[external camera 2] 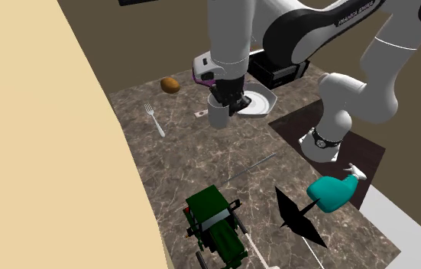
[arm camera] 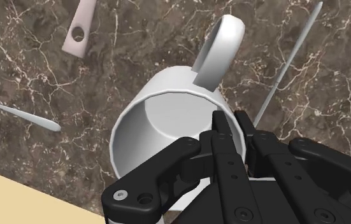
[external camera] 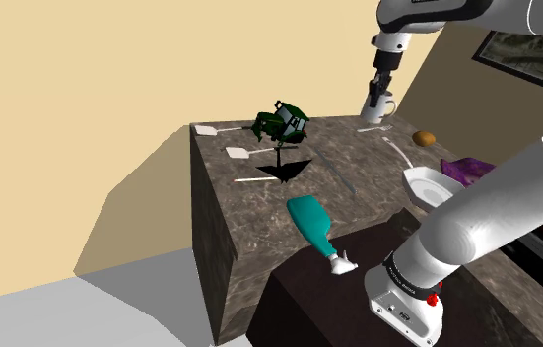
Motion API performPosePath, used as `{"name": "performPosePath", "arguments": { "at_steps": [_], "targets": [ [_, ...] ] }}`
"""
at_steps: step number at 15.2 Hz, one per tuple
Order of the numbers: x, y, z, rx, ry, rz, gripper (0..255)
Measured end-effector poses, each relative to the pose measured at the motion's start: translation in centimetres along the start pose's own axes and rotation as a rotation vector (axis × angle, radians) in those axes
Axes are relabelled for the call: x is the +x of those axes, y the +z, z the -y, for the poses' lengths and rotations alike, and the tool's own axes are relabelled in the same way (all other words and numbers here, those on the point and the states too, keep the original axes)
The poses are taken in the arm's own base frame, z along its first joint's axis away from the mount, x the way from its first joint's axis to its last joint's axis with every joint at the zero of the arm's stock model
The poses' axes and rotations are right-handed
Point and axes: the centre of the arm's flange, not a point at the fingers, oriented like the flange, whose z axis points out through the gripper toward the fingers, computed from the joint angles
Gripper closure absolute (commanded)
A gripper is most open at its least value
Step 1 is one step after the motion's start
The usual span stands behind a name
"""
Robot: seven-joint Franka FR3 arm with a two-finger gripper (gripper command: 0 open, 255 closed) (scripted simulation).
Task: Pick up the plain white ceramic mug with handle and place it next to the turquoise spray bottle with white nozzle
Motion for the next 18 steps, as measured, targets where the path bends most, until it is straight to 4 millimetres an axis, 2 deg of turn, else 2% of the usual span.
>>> {"name": "performPosePath", "arguments": {
  "at_steps": [12, 15, 18],
  "targets": [
    [-7.6, 1.1, 14.3, -0.001, -0.001, 0.0, 255],
    [-8.9, 1.1, 17.8, -0.001, -0.001, 0.0, 255],
    [-11.3, 1.2, 21.0, -0.001, -0.001, -0.001, 255]
  ]
}}
